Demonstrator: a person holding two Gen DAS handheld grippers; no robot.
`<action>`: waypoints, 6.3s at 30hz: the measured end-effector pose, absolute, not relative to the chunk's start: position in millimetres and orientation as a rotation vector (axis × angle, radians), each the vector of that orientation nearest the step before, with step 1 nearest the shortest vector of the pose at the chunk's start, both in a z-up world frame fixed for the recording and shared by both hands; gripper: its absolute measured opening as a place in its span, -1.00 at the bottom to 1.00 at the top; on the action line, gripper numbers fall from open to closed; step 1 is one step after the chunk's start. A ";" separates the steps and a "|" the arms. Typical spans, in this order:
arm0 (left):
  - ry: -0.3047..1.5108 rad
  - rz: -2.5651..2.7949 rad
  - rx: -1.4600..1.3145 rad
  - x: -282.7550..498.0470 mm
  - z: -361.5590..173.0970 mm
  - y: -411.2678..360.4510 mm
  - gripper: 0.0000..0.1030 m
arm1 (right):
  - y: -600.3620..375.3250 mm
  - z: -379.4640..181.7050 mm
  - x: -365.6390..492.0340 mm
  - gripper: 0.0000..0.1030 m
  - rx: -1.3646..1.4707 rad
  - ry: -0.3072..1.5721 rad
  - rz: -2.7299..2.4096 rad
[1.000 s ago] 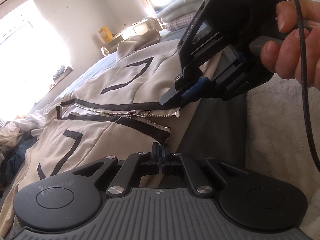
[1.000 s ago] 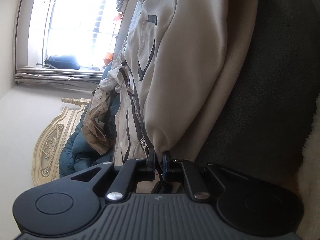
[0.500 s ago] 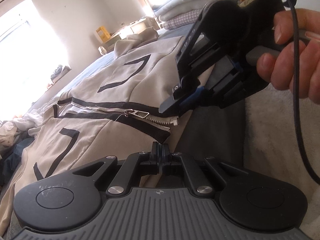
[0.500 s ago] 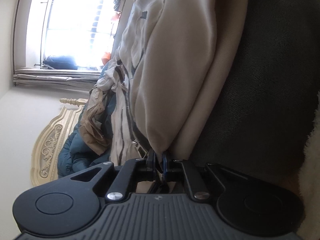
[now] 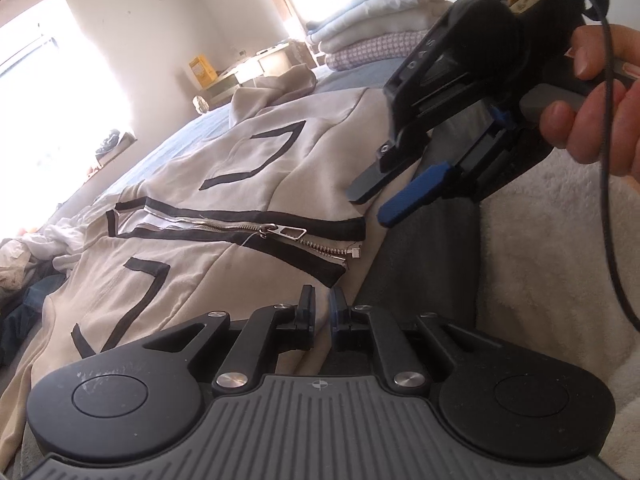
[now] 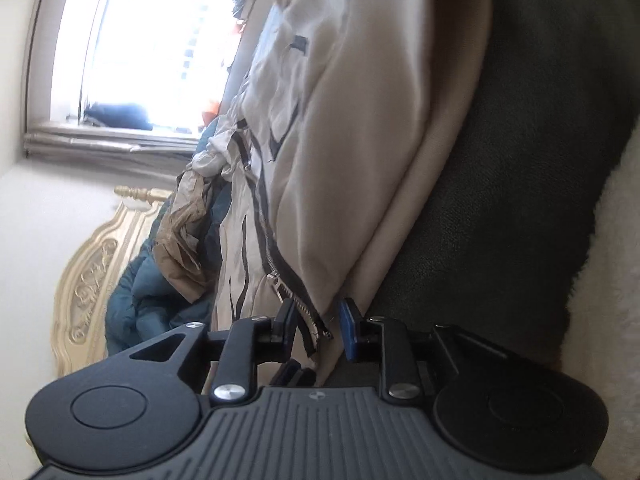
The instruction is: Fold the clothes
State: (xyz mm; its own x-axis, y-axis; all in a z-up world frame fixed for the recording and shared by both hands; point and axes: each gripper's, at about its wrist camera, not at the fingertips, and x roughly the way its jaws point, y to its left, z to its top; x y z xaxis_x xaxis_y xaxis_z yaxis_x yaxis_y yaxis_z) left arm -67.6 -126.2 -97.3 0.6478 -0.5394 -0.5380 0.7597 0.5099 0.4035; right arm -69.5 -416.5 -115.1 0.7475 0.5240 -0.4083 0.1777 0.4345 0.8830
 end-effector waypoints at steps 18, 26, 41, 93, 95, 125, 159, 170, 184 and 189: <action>0.425 -0.711 0.559 -40.1 -96.9 -100.9 -0.69 | -265.2 -67.7 -55.6 -0.59 -0.603 0.541 0.439; 0.423 -0.720 0.557 -37.6 -97.2 -99.6 -0.69 | -267.6 -67.9 -52.4 -0.76 -0.620 0.529 0.395; 0.425 -0.728 0.547 -36.6 -97.3 -102.1 -0.68 | -255.7 -79.7 -57.3 -0.92 -0.894 0.400 0.366; 0.328 -0.720 0.511 2.4 -49.4 -115.6 -0.53 | -369.7 23.8 -19.5 -0.57 0.085 0.487 0.288; 0.317 -0.731 0.498 22.0 -42.6 -123.1 -0.50 | -373.3 39.7 10.0 -0.56 0.108 0.471 0.292; 0.549 -0.981 0.023 115.2 -103.1 -127.9 -0.48 | -230.3 -69.0 415.5 -0.46 -0.583 0.707 0.258; 0.541 -0.987 0.036 112.6 -105.0 -131.7 -0.47 | -281.4 -41.6 431.7 -0.18 0.134 0.684 0.399; 0.565 -0.996 0.030 112.3 -102.2 -130.1 -0.46 | -406.5 74.3 282.9 -0.18 0.199 0.498 0.341; 0.651 -0.900 0.042 121.8 -65.8 -138.9 -0.46 | -459.9 -74.0 76.1 -0.26 0.123 0.737 0.160; 0.652 -0.829 0.052 151.3 -54.2 -171.5 -0.46 | -452.5 -44.1 77.4 -0.25 0.088 0.658 0.195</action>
State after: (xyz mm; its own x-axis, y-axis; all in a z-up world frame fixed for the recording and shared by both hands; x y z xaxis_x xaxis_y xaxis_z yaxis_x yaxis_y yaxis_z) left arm 151.3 -171.5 -54.2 0.4934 -0.6678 -0.5573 0.6987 0.6859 -0.2033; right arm 77.4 -452.5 -44.1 0.7737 0.2075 -0.5986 -0.1519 0.9780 0.1428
